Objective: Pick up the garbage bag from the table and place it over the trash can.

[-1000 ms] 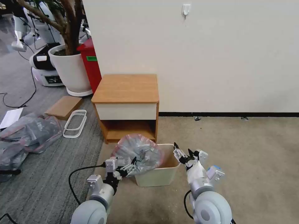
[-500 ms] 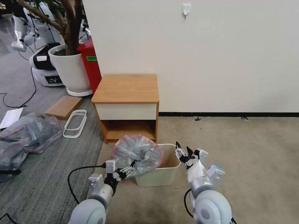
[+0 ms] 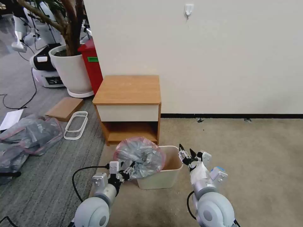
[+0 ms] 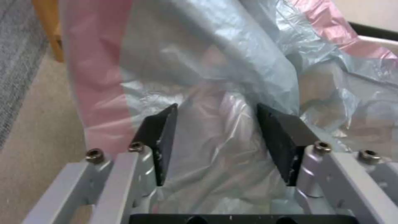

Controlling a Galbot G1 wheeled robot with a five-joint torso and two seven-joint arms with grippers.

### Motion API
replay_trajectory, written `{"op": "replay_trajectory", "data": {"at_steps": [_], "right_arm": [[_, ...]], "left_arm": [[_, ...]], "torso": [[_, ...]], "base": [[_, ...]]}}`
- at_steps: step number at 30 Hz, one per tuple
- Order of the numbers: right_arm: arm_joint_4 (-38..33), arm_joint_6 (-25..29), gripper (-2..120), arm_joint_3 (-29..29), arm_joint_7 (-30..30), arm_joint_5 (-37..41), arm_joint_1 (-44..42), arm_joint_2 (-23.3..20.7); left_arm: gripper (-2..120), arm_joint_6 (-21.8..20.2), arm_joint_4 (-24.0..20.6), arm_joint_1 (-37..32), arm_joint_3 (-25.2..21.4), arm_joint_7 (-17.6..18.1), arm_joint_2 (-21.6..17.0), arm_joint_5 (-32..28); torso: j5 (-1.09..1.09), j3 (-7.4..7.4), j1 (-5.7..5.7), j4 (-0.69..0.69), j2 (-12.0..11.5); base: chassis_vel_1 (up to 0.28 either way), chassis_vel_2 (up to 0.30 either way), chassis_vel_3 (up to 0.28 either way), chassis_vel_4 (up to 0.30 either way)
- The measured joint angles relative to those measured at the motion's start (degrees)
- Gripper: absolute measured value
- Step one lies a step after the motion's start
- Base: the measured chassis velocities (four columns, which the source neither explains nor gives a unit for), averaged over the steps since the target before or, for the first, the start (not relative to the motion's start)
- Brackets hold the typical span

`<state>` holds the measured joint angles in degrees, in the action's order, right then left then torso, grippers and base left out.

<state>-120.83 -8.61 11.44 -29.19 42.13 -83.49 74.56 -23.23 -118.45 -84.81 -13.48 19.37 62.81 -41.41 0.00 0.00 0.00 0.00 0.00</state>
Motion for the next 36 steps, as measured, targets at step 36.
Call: {"op": "replay_trajectory", "data": {"at_steps": [36], "right_arm": [[3.1,1.0,55,1.6,0.0,1.3,1.8,-0.5]], "left_arm": [[31,-9.6,3.2,14.6,8.7,20.0,-2.3,-21.9]], "torso": [[0.00,0.00,0.00,0.01,0.0]], "base": [[0.000,0.000,0.000,0.000]]}}
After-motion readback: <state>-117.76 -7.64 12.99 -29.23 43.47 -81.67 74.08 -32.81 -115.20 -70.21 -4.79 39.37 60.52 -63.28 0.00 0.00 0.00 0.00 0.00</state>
